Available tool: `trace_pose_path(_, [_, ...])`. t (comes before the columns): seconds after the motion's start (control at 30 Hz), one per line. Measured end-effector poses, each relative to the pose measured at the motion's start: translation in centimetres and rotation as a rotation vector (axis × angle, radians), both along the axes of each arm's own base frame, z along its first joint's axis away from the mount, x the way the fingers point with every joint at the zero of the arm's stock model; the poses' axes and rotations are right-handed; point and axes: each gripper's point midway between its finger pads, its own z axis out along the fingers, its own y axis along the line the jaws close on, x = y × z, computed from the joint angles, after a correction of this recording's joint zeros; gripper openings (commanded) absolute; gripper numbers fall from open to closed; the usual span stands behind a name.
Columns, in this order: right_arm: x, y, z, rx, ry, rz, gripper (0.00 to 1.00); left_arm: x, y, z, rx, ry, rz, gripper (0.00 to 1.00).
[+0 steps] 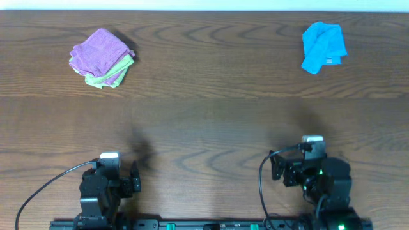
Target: Fold the cloth
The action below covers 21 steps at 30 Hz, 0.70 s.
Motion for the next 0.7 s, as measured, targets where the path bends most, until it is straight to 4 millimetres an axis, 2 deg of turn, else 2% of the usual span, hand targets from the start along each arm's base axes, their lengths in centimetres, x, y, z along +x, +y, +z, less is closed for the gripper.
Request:
trace_pose_path(0.27, [-0.9,-1.4,-0.7,-0.129,-0.071,0.015,0.99,0.0,0.0,0.0,0.0,0.0,0.0,0.95])
trace_pose_path(0.7, [-1.6,-3.1,-2.0,-0.193,-0.066,-0.048,0.99,0.0,0.0,0.0,0.0,0.0,0.0,0.95])
